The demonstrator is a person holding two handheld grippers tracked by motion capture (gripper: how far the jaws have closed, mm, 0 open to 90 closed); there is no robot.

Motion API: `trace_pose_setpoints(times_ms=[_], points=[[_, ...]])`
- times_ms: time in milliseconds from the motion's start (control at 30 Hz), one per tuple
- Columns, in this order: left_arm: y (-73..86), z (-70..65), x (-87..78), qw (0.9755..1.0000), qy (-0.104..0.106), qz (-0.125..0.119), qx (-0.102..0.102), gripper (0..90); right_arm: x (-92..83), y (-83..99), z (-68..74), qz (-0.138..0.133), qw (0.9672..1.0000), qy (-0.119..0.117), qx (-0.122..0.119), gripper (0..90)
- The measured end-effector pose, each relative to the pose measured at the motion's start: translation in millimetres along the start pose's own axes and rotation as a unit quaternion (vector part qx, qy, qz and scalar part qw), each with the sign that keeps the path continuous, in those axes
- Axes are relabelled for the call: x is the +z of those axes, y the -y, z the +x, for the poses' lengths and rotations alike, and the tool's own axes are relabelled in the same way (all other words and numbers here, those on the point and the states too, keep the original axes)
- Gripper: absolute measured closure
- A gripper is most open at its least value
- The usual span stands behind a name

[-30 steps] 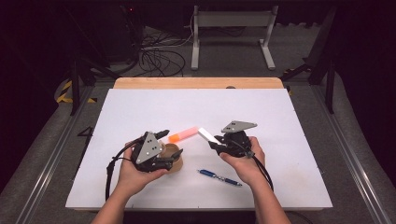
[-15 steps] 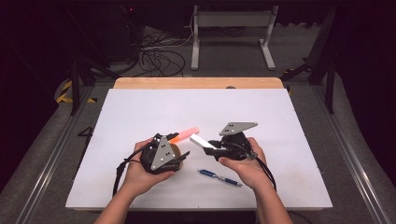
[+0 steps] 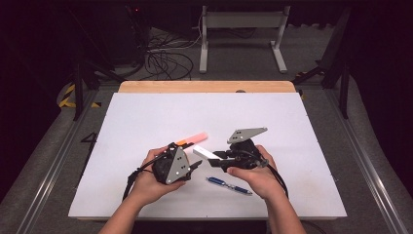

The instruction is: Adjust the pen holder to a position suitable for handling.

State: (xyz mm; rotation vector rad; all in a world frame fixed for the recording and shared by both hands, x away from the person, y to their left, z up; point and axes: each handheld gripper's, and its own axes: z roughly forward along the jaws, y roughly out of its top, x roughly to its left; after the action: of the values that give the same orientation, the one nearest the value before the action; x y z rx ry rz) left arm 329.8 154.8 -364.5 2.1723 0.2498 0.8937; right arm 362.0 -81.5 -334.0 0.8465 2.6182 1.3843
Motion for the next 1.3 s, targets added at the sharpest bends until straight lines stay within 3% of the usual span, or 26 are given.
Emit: trace_pose_setpoints(times_ms=[133, 267, 533, 633, 667, 733, 833, 933, 1033, 1300], points=[[-2.4, -4.0, -0.2, 0.9996, -0.006, 0.001, 0.028, 46.3, 0.2, -0.8, 2.3, 0.005, 1.0000, -0.008, 0.002, 67.9], [-6.0, -9.6, -1.5, 0.9978, -0.026, 0.006, 0.061, 46.9, 1.7, -0.1, 1.9, 0.016, 0.9998, -0.005, 0.008, 67.9], [-8.1, -18.2, 1.2, 0.9911, -0.032, 0.027, 0.126, 52.0, 6.6, -0.7, 5.0, 0.028, 0.9996, -0.008, 0.006, 67.9], [-6.3, -20.4, 0.9, 0.9897, -0.032, 0.030, 0.136, 54.9, 6.8, -0.3, 4.2, 0.030, 0.9994, -0.014, 0.007, 67.9], [-6.9, -19.4, 0.6, 0.9872, -0.032, 0.033, 0.153, 55.9, 6.8, -0.3, 4.1, 0.030, 0.9994, -0.016, 0.008, 67.9], [-6.7, -19.8, 0.5, 0.9855, -0.031, 0.041, 0.162, 57.7, 6.9, -0.2, 3.8, 0.030, 0.9993, -0.019, 0.012, 67.8], [-6.3, -21.4, 0.1, 0.9845, -0.023, 0.052, 0.166, 60.7, 6.6, -0.1, 2.8, 0.028, 0.9992, -0.023, 0.017, 67.7], [-6.7, -23.4, 0.6, 0.9832, -0.015, 0.046, 0.176, 64.3, 5.3, -0.3, 2.0, 0.023, 0.9991, -0.028, 0.021, 67.6], [-6.2, -23.8, -0.4, 0.9846, 0.002, 0.050, 0.167, 67.0, 3.1, -0.8, 0.8, 0.014, 0.9990, -0.036, 0.023, 67.4], [-5.4, -19.4, -4.7, 0.9896, 0.027, 0.021, 0.140, 69.0, -2.7, -0.9, -3.0, -0.012, 0.9974, -0.062, 0.036, 67.1]])
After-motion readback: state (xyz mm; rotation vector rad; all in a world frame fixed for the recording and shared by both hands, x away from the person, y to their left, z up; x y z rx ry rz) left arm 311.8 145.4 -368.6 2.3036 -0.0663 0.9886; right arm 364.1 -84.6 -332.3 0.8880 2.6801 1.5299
